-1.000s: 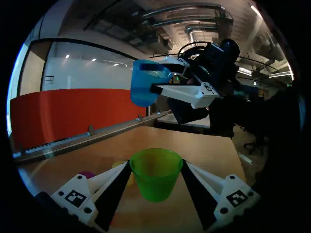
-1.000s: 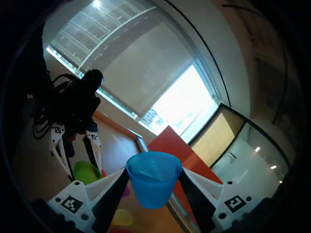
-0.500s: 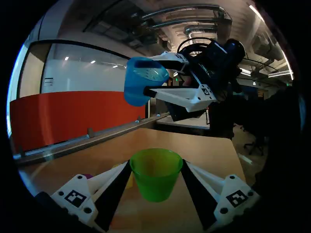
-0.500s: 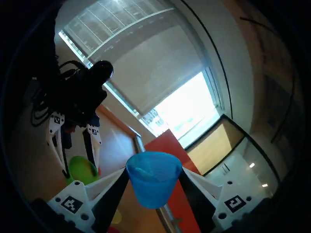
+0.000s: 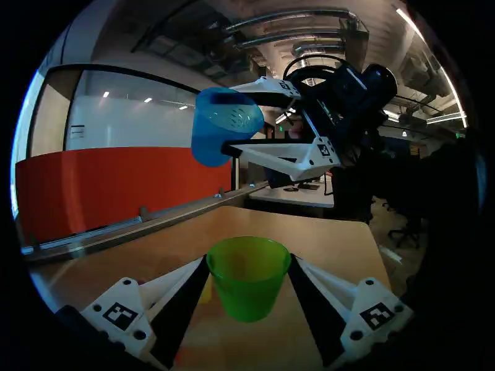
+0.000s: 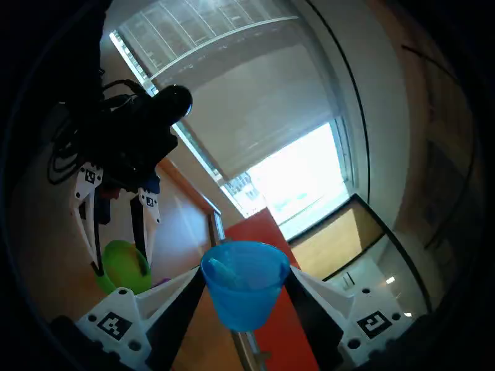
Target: Pour water
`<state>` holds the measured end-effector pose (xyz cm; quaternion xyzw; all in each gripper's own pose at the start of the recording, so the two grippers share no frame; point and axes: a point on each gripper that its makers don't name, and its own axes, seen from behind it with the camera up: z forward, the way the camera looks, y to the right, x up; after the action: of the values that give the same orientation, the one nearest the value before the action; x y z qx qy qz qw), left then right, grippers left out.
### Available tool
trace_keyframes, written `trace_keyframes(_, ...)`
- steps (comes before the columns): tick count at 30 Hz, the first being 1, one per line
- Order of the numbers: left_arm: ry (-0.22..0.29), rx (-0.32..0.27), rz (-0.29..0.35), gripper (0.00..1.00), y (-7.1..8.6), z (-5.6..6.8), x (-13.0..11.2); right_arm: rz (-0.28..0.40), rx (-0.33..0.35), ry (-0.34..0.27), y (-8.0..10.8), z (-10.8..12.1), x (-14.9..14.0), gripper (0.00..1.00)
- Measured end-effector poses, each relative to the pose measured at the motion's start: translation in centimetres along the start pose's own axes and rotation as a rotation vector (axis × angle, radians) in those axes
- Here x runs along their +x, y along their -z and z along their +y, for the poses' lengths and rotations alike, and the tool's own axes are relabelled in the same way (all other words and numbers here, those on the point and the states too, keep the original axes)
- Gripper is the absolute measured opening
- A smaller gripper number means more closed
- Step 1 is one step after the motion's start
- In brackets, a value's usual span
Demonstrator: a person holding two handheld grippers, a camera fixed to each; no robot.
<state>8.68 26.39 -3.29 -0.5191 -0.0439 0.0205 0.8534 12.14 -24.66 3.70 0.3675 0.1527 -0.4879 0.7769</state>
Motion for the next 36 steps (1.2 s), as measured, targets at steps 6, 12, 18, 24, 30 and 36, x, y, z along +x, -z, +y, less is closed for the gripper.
trace_keyframes(6,0.001,0.0,0.001,0.89,-0.02,-0.07,0.05,-0.005,-0.005,0.041,-0.19,0.21,-0.01,0.9)
trace_keyframes(12,0.001,-0.001,0.003,0.9,-0.14,-0.1,0.16,-0.009,-0.003,0.077,-0.39,0.24,0.06,0.9)
trace_keyframes(18,0.0,-0.003,0.003,0.89,-0.23,-0.07,0.2,-0.016,0.001,0.112,-0.52,0.09,-0.07,0.9)
trace_keyframes(24,0.001,-0.003,0.001,0.89,-0.23,-0.06,0.07,-0.021,-0.002,0.139,-0.63,0.16,-0.17,0.91)
trace_keyframes(30,0.001,-0.004,0.001,0.89,-0.21,0.01,0.06,-0.024,-0.005,0.154,-0.56,0.27,-0.25,0.91)
trace_keyframes(36,0.001,-0.005,0.001,0.89,-0.15,0.02,0.18,-0.026,-0.008,0.172,-0.56,0.36,-0.3,0.9)
